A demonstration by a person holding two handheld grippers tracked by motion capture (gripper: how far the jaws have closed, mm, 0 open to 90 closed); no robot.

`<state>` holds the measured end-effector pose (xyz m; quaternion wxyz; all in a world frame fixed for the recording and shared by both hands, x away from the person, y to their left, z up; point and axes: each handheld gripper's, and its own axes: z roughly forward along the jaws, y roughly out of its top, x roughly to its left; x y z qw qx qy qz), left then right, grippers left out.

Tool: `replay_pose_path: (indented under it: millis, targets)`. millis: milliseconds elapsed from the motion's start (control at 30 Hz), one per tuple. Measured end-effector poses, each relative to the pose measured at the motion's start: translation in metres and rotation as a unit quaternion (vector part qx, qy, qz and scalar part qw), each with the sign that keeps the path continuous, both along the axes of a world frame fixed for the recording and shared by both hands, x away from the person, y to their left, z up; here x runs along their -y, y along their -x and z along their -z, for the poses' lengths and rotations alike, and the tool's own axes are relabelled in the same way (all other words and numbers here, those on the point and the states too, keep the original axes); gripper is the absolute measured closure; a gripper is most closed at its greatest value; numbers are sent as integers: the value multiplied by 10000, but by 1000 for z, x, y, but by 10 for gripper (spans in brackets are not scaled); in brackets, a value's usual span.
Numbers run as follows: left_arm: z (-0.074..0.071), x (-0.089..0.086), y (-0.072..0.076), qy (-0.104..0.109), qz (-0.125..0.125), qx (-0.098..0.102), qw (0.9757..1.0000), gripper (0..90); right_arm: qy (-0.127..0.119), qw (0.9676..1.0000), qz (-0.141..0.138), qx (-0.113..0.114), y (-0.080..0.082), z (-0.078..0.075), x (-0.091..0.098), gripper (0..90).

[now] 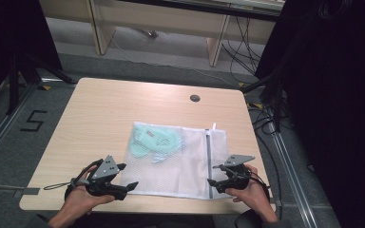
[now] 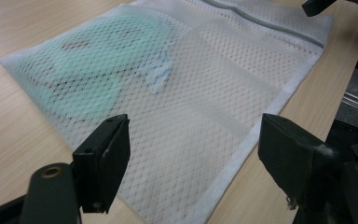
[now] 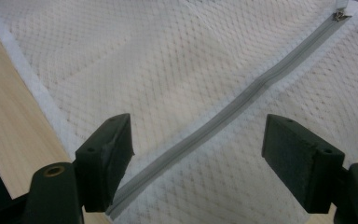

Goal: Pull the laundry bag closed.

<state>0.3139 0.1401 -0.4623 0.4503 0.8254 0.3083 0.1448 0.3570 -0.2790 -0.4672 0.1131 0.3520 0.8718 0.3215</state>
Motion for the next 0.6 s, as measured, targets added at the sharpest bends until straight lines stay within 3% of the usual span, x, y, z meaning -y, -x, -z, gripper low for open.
replay_pose_path:
  millis: [33, 67, 100, 133, 167, 200, 267, 300, 333, 400, 467, 600]
  targets:
    - [-1, -2, 0, -142, 29, -38, 9999, 251, -3, 9999, -29, 96, 0, 1, 1, 251]
    - [-1, -2, 1, -101, -17, -90, 9999, 250, -44, 9998, -25, 191, 1, 2, 2, 249]
    - [0, -1, 1, 97, -15, -146, 9998, 250, -4, 9998, -66, 198, 2, 3, 3, 248]
    - [0, -1, 1, 97, -15, -146, 9998, 250, 8, 10000, -24, 47, 4, 1, 3, 246]
    - [-1, -1, 3, 144, -108, -221, 9996, 250, 8, 10000, -24, 47, 4, 1, 3, 246]
    - [-1, -1, 3, 192, -86, -187, 9996, 249, -29, 9997, -23, 229, 4, 4, 4, 245]
    - [-2, -2, 4, 129, -150, -109, 9997, 249, -5, 9998, -18, 198, 5, 4, 5, 244]
    - [-3, -4, 4, -38, -46, -95, 9999, 248, -29, 9999, 71, 119, 8, 4, 4, 244]
    - [-1, -3, 5, 70, -151, -169, 9997, 248, 35, 9998, 20, 174, 6, 3, 6, 243]
    - [-2, -4, 5, -30, -112, -163, 9998, 248, -12, 9997, 3, 244, 6, 4, 6, 243]
    - [-2, -4, 4, -118, -69, -109, 9998, 248, 27, 9997, -13, 226, 6, 4, 6, 242]
    - [-1, -3, 4, -17, -120, -115, 9999, 248, 65, 9999, -47, 136, 6, 1, 8, 240]
